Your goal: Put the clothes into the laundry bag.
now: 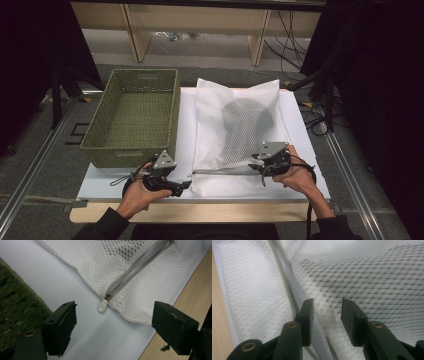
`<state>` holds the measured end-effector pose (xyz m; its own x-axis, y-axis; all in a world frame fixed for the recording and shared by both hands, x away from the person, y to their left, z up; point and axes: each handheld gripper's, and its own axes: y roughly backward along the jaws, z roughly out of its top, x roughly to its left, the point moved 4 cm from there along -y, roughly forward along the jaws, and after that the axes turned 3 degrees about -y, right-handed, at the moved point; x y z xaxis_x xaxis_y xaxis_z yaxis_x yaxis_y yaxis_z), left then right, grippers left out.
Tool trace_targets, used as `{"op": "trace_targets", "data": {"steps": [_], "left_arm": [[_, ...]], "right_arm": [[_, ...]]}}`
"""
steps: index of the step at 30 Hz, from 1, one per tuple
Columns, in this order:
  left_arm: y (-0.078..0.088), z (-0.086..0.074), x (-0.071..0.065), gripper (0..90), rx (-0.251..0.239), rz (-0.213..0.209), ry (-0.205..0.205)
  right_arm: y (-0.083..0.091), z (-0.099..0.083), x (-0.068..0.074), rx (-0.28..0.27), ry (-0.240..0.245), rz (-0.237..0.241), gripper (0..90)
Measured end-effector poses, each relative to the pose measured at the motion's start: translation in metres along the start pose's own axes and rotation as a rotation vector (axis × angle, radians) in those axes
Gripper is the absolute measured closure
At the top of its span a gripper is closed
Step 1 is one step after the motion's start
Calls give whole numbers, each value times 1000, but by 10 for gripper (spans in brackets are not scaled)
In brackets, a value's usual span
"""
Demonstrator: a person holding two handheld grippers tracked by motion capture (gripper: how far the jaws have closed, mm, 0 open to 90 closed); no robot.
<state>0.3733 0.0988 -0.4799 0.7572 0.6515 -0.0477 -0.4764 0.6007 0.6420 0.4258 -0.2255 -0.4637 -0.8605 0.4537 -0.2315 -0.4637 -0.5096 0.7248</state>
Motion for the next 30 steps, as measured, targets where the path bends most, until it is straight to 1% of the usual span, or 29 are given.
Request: {"op": "trace_targets", "data": {"steps": [1,2,3,5,7,8,9,10,11,12,15,16,17,18,20,21,22,23,24,25,26,27,28,29,30], "left_arm": [[1,0,0,194,-8,3,6],[1,0,1,194,-5,8,9],[1,0,2,194,-11,7,11],[3,0,2,194,-9,9,7],[3,-1,4,193,-3,16,4],[4,-1,4,190,-6,16,13],[4,-1,4,189,-10,18,21],[4,-1,4,189,-14,15,23],[4,-1,4,189,-14,15,23],[5,-1,5,189,-12,21,13],[6,-1,5,201,-19,17,23],[8,-1,6,204,-25,19,21],[8,-1,6,202,-25,19,21],[9,-1,7,202,-32,24,24],[10,-2,8,197,-33,26,26],[11,-2,9,194,-38,30,28],[12,-3,10,191,-32,36,25],[11,-3,10,189,-38,36,33],[11,-3,10,187,-38,36,33],[12,-4,11,185,-34,36,36],[12,-4,11,183,-39,43,34],[12,-5,12,179,-38,46,36],[12,-5,12,176,-40,41,34],[12,-6,12,167,-32,41,29],[12,-6,12,165,-33,45,31]], "right_arm": [[3,0,-2,-9,-19,-5,602],[5,0,-4,-19,-39,-9,598],[8,0,-6,-34,-50,-12,591],[11,0,-10,-56,-72,-34,575],[13,-1,-12,-58,-75,-39,564],[14,-4,-17,-63,-118,-70,542],[13,-5,-18,-62,-127,-72,538],[13,-6,-20,-62,-125,-77,530],[13,-7,-21,-64,-139,-85,517],[14,-9,-22,-61,-172,-91,504],[16,-11,-28,-76,-218,-126,463],[17,-13,-29,-74,-245,-130,454],[17,-13,-29,-74,-245,-130,454],[18,-15,-32,-83,-256,-152,438],[19,-17,-34,-86,-287,-150,430],[19,-18,-34,-94,-293,-156,426],[19,-19,-35,-98,-296,-158,420],[19,-20,-35,-100,-296,-157,413],[19,-20,-33,-98,-314,-150,409],[19,-20,-33,-104,-323,-154,407],[18,-21,-31,-103,-337,-142,404],[18,-21,-32,-108,-326,-128,399],[17,-21,-31,-114,-323,-125,398],[18,-21,-30,-118,-337,-126,395],[18,-21,-30,-126,-327,-131,391]]}}
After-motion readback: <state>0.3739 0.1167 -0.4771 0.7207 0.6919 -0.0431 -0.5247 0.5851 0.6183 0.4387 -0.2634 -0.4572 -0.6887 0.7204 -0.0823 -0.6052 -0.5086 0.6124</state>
